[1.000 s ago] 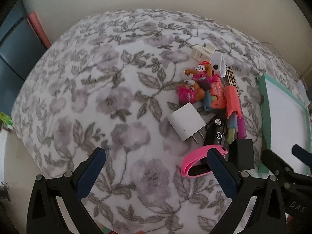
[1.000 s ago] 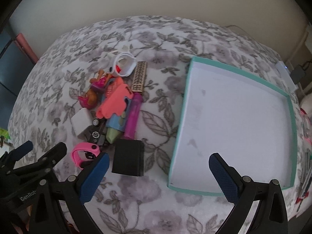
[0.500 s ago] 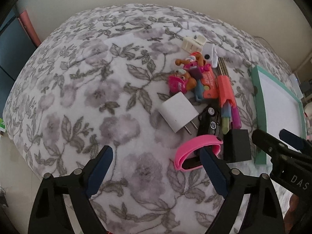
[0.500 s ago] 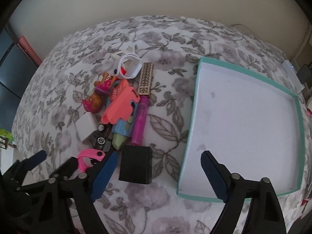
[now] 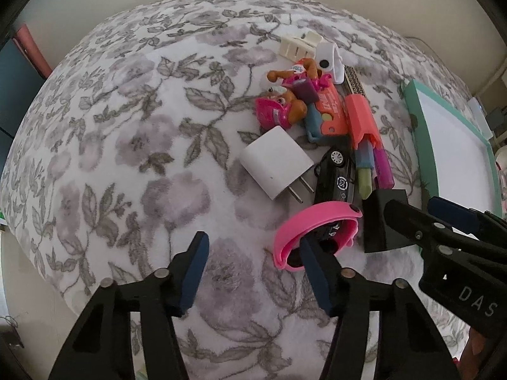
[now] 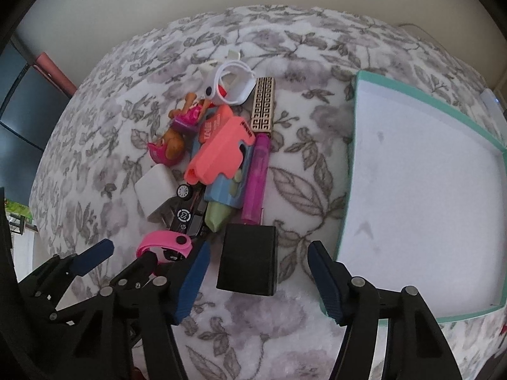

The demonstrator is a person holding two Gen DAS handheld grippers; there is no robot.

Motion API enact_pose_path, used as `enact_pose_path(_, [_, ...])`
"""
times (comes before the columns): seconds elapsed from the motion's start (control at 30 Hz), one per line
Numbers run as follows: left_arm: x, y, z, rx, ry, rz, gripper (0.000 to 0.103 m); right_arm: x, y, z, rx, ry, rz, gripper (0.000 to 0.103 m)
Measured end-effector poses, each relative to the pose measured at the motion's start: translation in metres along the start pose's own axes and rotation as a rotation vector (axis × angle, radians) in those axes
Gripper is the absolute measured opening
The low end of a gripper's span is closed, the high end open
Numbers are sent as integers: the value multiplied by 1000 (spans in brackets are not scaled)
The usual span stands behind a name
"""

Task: Organize rigid objects
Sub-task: 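Reach the left tool to the pink watch band while the right tool reaches the black charger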

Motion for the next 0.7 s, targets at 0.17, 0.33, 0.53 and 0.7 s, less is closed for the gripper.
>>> enact_pose_path(0.17, [8,1,-4,25,-2,17,50,10,5,4,-10,6,36,62])
enact_pose_path(0.33, [15,1,-6,50,-8,31,39,20,9,6,-12,15,61,57])
enact_pose_path(0.53, [23,0,-12,90,-30,33,32,30,10,7,-13,23,79,55])
enact_pose_path(0.7, [28,-2,-18,122,-49,22,32,35,11,5,1,25,87,55])
Point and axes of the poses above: each gripper's, at about its wrist camera, not at the fingertips, and x roughly the way its jaws point, z to its left, y to its underside, the point moved 8 cm from there along x, roughly the way its jaws point, and after that the axes turned 5 degrees about -z, right-handed, at the moved point
